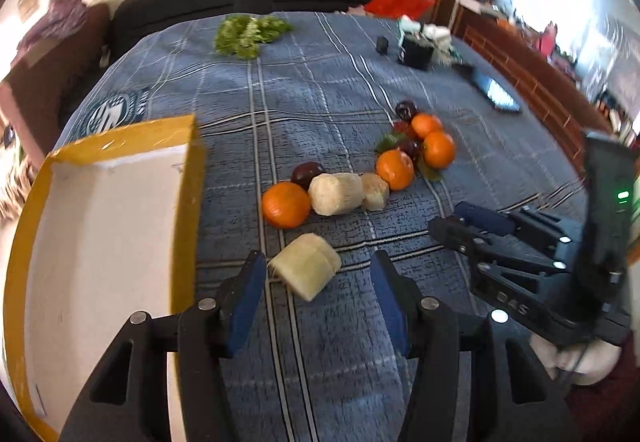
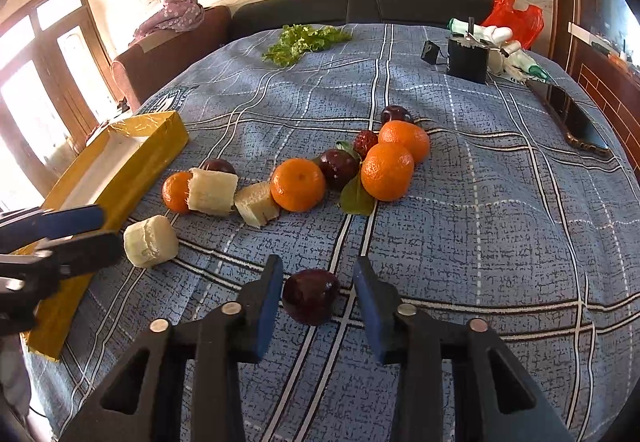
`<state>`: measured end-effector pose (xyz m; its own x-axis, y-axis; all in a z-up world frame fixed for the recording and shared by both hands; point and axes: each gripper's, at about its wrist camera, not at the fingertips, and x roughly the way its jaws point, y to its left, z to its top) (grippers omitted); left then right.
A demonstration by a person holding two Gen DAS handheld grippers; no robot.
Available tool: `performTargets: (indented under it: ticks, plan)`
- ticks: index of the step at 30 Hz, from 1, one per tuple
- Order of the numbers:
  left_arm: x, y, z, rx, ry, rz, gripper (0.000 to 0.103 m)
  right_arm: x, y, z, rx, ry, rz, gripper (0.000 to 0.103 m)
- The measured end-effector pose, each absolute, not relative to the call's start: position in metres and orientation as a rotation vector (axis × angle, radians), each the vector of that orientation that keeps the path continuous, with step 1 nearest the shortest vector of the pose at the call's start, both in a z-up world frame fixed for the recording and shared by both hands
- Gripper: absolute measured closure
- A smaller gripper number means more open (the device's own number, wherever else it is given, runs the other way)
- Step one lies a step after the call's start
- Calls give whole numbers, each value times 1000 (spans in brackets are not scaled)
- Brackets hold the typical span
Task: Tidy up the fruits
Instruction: 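Grasp the white fruit cube with the left gripper while the right gripper grasps a dark plum, then carry the cube and plum over the yellow-rimmed tray and open both grippers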
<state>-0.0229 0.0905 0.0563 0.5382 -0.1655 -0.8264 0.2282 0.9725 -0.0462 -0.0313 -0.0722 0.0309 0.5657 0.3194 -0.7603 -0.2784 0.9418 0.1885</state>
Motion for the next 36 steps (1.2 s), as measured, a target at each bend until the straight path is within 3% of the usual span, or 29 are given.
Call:
performTargets:
  ticks: [13, 16, 20, 22, 36]
  plan:
    - [-6, 82, 21, 153, 1051, -196, 50, -35, -70, 31, 58, 913, 384, 64]
    - [-8, 81, 20, 168, 1033, -167, 59, -36, -68, 32, 51, 909, 388, 64]
    - [-14, 84, 21, 120, 1034, -181, 60, -36, -66, 30, 42, 918, 385, 64]
    - [-22, 83, 23, 119, 1022, -175, 60, -38, -65, 30, 31, 912, 377, 73]
    - [-94, 154, 88, -108, 889, -47, 60, -55, -62, 54, 49, 816, 357, 73]
